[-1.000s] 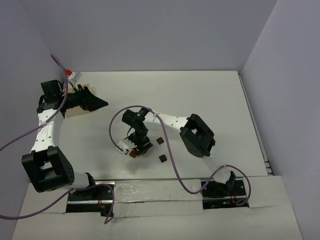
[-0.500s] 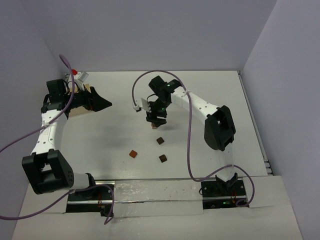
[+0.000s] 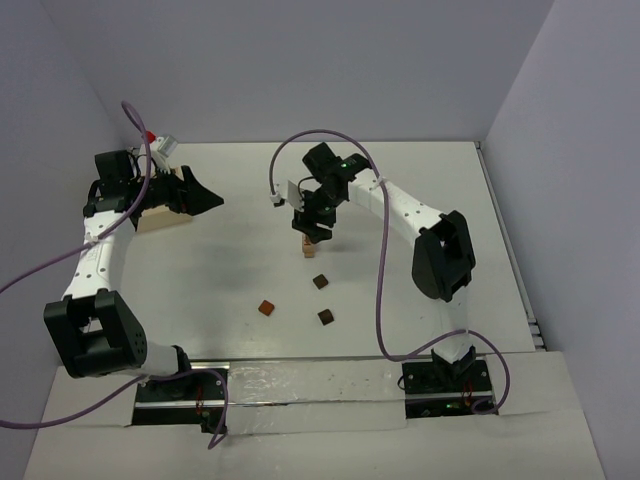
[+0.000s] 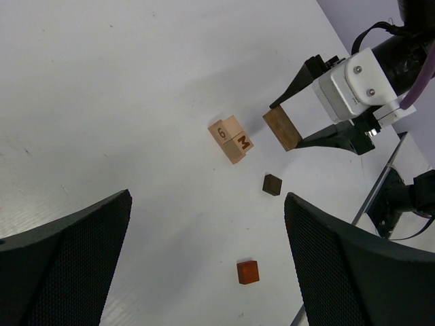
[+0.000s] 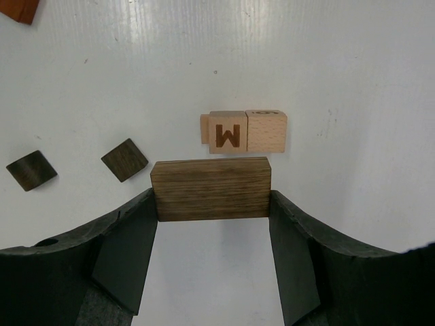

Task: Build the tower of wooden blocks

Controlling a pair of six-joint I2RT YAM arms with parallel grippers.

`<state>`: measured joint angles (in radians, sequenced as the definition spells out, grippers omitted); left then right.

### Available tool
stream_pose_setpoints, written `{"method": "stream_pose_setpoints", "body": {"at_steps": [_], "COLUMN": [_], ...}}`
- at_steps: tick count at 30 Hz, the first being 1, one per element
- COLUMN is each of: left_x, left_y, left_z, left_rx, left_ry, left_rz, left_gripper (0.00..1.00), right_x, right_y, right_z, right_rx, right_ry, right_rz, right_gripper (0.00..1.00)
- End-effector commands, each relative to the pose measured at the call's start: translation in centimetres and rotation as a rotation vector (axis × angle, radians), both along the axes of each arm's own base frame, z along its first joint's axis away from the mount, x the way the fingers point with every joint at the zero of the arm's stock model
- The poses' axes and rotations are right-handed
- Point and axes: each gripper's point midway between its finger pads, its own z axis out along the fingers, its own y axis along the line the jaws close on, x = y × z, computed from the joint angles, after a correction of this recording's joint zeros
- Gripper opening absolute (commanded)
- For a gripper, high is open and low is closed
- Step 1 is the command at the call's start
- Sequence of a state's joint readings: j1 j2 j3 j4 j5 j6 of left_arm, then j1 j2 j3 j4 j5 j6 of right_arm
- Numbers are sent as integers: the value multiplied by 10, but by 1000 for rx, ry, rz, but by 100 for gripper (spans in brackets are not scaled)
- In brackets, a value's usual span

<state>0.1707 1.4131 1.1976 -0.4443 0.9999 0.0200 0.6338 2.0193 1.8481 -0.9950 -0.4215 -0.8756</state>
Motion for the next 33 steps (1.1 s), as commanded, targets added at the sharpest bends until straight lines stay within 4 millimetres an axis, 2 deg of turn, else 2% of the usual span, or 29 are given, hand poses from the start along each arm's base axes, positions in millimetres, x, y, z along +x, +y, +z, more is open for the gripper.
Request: {"method": "stream_pose_setpoints", "body": {"at_steps": [1, 19, 33], "left_x": [12, 16, 16], "left_y": [1, 0, -2], "left_z": [21, 23, 24], "left_rx": [18, 5, 0], "left_ry": [-84, -94, -100], "left_rz": [-4, -11, -20], "left_gripper": [99, 99, 99], "right_x": [19, 35, 33], "right_y": [9, 20, 11], "right_z": [6, -17, -30], "right_rx": [34, 7, -36], "right_ry": [-46, -17, -18], "right_rz": [-37, -45, -40], "right_gripper": [26, 28, 31]}}
